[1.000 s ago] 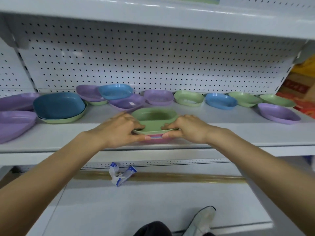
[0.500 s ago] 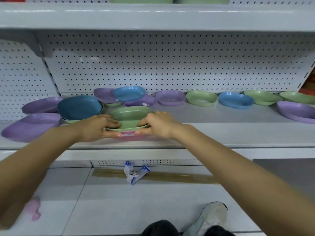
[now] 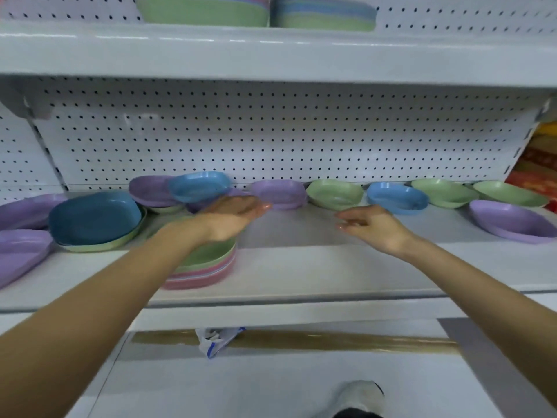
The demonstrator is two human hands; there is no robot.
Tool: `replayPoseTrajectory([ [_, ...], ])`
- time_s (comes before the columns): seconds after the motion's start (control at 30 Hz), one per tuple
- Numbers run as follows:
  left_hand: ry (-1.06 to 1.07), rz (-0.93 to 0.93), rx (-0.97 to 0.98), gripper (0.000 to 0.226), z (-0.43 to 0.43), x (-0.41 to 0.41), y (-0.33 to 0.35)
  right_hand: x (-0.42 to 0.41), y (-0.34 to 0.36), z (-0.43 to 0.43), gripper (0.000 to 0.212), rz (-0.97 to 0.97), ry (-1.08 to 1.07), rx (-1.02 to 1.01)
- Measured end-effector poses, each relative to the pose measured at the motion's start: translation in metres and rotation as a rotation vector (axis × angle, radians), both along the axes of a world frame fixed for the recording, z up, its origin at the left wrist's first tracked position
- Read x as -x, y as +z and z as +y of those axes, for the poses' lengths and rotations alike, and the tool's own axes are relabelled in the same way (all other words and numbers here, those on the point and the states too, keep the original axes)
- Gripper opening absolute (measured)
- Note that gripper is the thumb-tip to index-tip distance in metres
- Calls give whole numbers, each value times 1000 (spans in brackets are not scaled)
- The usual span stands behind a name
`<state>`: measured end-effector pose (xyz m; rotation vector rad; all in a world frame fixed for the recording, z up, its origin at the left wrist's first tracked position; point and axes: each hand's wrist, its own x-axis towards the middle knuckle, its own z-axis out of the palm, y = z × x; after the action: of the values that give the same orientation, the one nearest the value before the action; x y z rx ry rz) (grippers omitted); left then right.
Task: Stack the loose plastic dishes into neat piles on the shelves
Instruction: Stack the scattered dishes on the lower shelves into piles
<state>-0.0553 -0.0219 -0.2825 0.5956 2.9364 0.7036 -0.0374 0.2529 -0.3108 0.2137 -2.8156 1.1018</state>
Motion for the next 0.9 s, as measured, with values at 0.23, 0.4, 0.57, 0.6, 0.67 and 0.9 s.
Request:
replayPoseTrajectory([
  [0.23, -143, 105, 102, 48, 53, 58, -13, 47, -11, 31, 41, -19, -93, -23],
  [0.4, -86, -36, 221, 86, 62, 95, -23, 74, -14, 30, 34, 11, -46, -123],
  [0.57, -25, -177, 183, 59, 66, 104, -25, 84, -15, 32, 21, 15, -61, -146],
  [0.6, -31, -168, 201, 63, 66, 103, -25, 82, -15, 33, 19, 22, -67, -142],
  [0.67, -57, -114, 265, 71, 67, 96, -22, 76, -16, 34, 16, 20, -87, -146],
  [0.9, -192, -107, 285, 97, 72, 45, -17, 22, -20, 47, 11, 16, -124, -182],
])
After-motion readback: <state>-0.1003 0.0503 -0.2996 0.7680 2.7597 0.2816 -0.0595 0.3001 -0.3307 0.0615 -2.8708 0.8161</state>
